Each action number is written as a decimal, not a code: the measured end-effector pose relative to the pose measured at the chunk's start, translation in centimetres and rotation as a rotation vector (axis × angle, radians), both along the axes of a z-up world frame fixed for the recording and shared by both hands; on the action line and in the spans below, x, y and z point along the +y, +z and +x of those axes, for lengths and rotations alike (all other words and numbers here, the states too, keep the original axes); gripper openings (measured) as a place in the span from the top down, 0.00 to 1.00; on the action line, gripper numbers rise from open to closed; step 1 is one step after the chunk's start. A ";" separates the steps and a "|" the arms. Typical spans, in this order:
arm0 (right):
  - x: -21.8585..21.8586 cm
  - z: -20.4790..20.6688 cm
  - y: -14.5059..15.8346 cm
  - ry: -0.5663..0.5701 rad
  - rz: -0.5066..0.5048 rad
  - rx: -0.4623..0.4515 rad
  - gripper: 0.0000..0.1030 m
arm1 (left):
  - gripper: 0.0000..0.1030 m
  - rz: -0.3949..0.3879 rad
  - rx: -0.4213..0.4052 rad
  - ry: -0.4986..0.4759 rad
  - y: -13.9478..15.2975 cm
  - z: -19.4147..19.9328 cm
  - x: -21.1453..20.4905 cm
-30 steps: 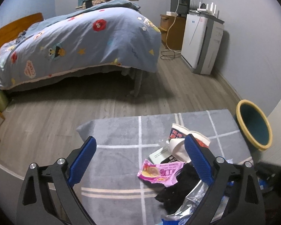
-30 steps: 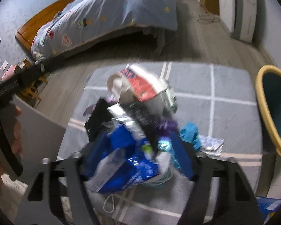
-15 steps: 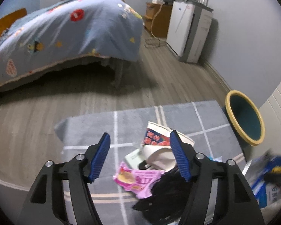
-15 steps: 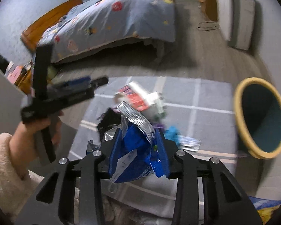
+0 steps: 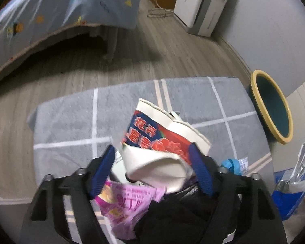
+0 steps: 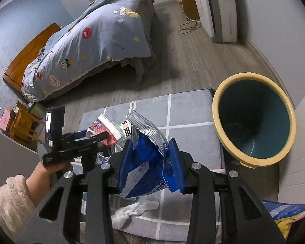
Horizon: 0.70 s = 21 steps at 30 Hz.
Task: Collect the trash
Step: 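Drop the chip bag into the bin with the right gripper while the left drops the cup in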
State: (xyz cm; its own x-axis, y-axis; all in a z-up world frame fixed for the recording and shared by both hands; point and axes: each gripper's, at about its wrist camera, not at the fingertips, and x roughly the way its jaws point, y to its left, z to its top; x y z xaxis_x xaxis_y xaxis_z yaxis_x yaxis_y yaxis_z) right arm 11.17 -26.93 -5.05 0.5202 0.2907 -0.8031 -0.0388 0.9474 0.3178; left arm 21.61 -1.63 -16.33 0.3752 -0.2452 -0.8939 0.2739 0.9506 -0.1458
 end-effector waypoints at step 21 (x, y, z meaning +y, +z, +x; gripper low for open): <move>-8.9 1.1 2.4 -0.250 0.017 -0.085 0.64 | 0.51 -0.042 -0.363 -0.073 12.7 -2.8 -4.6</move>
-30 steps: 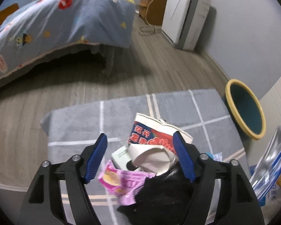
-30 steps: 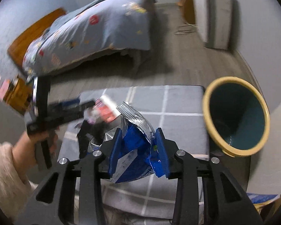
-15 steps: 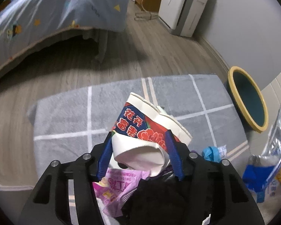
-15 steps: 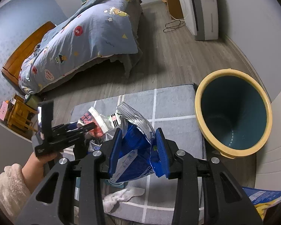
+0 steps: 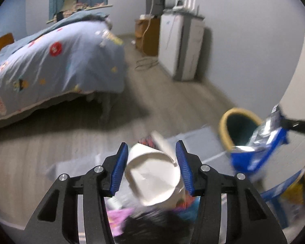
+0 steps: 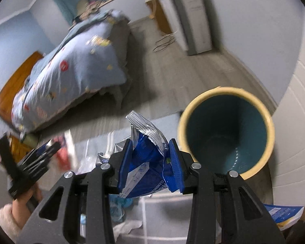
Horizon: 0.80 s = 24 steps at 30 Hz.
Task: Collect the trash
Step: 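Drop the chip bag into the bin with the right gripper while the left drops the cup in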
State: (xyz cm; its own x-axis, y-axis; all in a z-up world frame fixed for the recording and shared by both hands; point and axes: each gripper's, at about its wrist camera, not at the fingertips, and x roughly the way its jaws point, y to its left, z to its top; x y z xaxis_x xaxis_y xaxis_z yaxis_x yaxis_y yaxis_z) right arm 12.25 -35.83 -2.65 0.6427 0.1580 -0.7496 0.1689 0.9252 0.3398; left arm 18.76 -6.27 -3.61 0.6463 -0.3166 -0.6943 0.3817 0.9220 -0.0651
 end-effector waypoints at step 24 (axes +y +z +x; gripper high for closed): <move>-12.6 -0.2 -5.0 -0.305 -0.074 0.094 0.64 | 0.32 0.065 0.252 -0.221 -11.4 0.5 -16.1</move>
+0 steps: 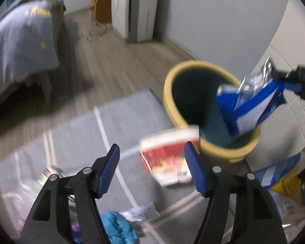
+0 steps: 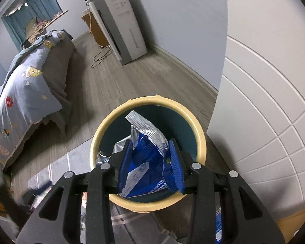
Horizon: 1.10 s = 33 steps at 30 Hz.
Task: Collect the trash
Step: 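Drop the chip bag into the bin with the right gripper while the left drops the cup in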
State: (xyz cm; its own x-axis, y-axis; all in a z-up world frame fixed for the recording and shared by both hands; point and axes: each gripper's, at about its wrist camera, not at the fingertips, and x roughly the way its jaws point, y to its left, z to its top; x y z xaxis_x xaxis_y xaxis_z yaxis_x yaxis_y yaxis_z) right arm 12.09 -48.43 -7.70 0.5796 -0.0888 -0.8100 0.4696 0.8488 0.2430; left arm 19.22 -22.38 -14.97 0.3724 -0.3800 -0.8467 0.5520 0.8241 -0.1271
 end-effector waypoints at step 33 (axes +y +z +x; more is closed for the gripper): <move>0.0 0.1 -0.8 -0.046 -0.070 0.044 0.64 | 0.70 -0.189 -0.080 -0.100 3.5 1.3 -0.9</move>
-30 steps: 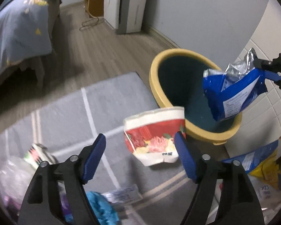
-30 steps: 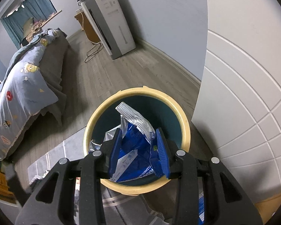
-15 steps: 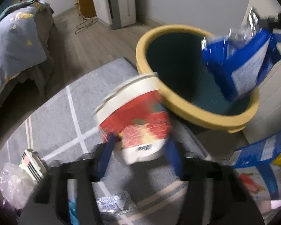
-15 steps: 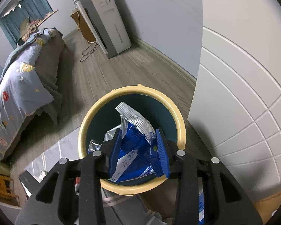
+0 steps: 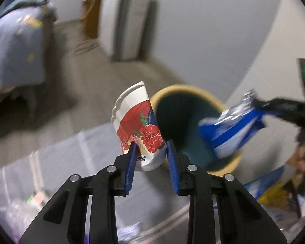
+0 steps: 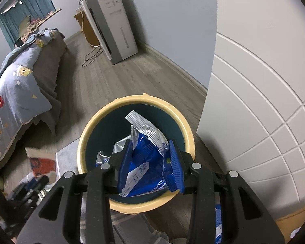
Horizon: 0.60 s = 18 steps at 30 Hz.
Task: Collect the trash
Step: 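Drop the chip bag into the bin with the right gripper while the left drops the cup in, then grasp the teal glove with the right gripper while the left grasps the black plastic bag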
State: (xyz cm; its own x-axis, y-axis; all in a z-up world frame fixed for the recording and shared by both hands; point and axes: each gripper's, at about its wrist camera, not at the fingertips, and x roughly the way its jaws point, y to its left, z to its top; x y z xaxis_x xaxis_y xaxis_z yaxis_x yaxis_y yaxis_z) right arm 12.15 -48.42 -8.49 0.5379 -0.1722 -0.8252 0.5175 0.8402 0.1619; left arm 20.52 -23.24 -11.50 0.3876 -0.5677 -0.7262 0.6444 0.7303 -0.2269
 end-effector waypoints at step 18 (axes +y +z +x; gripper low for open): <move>-0.1 -0.1 0.6 -0.010 0.026 -0.037 0.28 | 0.35 0.062 -0.012 -0.112 1.7 -1.7 -3.2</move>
State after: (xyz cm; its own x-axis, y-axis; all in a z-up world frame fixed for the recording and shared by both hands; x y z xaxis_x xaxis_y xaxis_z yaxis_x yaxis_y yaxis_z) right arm 12.07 -48.49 -7.88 0.5663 -0.1563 -0.8092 0.5190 0.8304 0.2028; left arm 18.86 -26.44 -9.81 0.3331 -0.5622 -0.7570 0.7251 0.6659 -0.1755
